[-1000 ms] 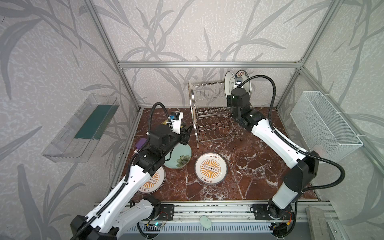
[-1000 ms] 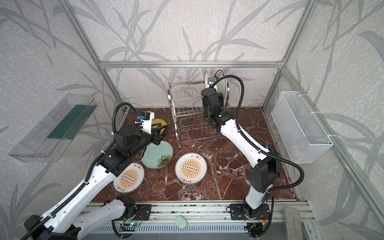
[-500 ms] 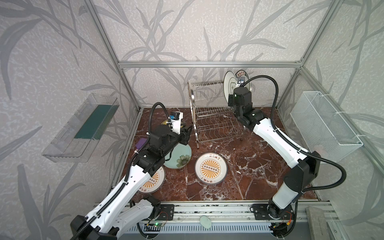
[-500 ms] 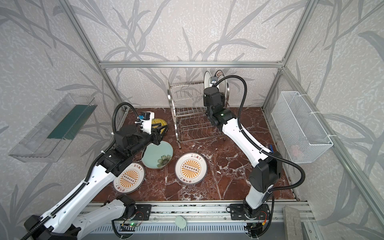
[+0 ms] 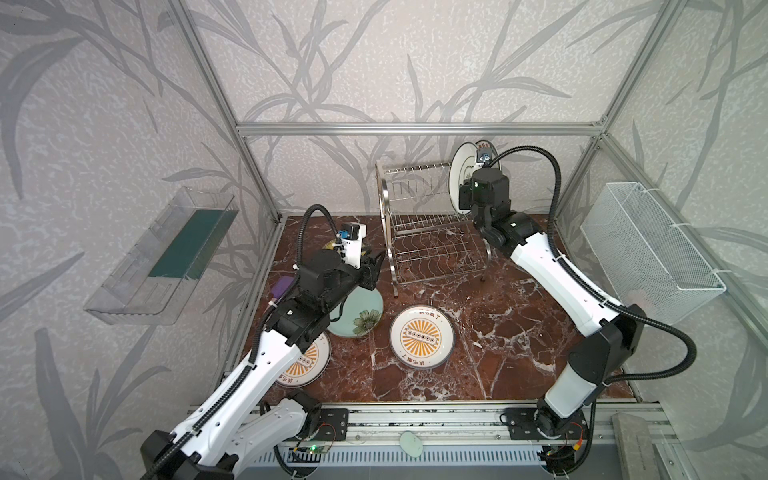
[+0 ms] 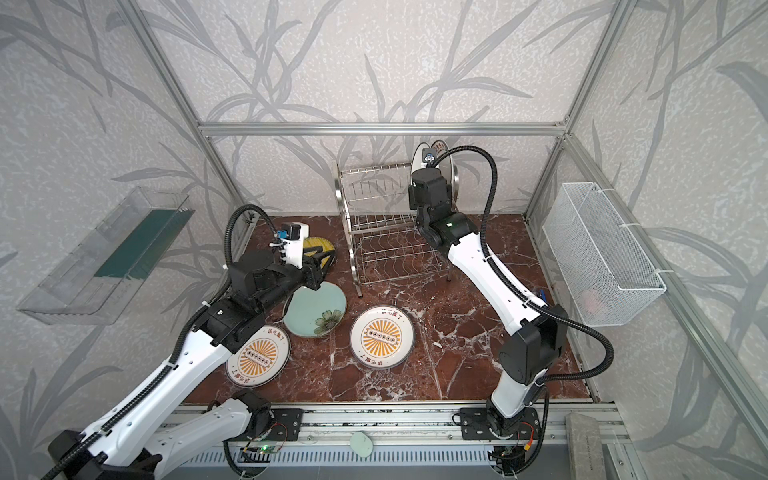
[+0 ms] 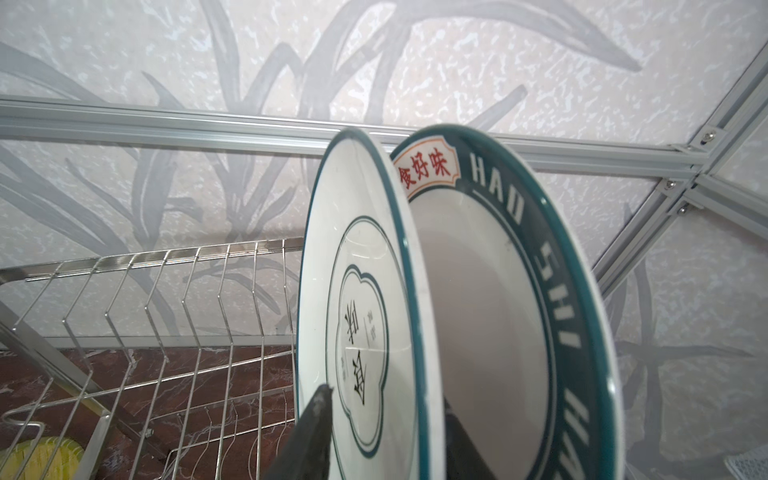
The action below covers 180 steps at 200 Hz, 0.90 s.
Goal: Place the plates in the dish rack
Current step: 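Open the right gripper to release the plate in the rack, then draw the right gripper back while the left gripper lowers toward the teal flower plate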
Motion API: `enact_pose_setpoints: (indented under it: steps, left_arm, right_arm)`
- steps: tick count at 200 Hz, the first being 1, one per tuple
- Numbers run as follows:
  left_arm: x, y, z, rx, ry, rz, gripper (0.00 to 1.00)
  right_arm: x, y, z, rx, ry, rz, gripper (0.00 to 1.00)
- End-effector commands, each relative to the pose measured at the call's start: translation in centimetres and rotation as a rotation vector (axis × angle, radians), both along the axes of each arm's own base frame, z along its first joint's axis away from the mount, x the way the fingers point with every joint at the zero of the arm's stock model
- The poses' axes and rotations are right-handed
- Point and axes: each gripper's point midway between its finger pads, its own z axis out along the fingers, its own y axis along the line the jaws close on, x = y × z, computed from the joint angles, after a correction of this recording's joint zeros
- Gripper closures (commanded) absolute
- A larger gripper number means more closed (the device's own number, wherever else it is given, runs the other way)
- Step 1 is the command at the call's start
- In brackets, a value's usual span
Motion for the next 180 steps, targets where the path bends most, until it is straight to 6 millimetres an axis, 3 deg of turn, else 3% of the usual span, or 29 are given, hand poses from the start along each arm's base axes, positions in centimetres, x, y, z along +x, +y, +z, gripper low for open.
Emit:
enact_pose_setpoints:
  steps: [1,58,105,136,180]
  left_arm:
    - [-0.1,0.1,0.7,-0.02,-0.024,-0.003,0.6]
    - [0.0,-0.1,0.6,-0.022,-0.017,-0.01,0.6]
    - [0.1,-0.5,0.3,-0.008,0.006,-0.029,0.6]
    - [0.1,-0.5,0.3,0.019,0.021,-0.031,0.6]
    - [-0.5,-0.4,0.7,-0.006,0.071,-0.028,0.59]
  right_arm:
    - [-1.5,-0.7,4.5,0.021,-0.079,0.016,0.56]
    - [-3.4,-1.4,7.9,0.016,-0.132,0.05,0.34]
    - [-6.2,-2.1,9.4,0.034,-0.164,0.104,0.28]
    - [-8.5,-3.2,8.7,0.042,-0.169,0.128,0.26]
    - [-12.0,-4.7,5.8,0.068,-0.139,0.171,0.25]
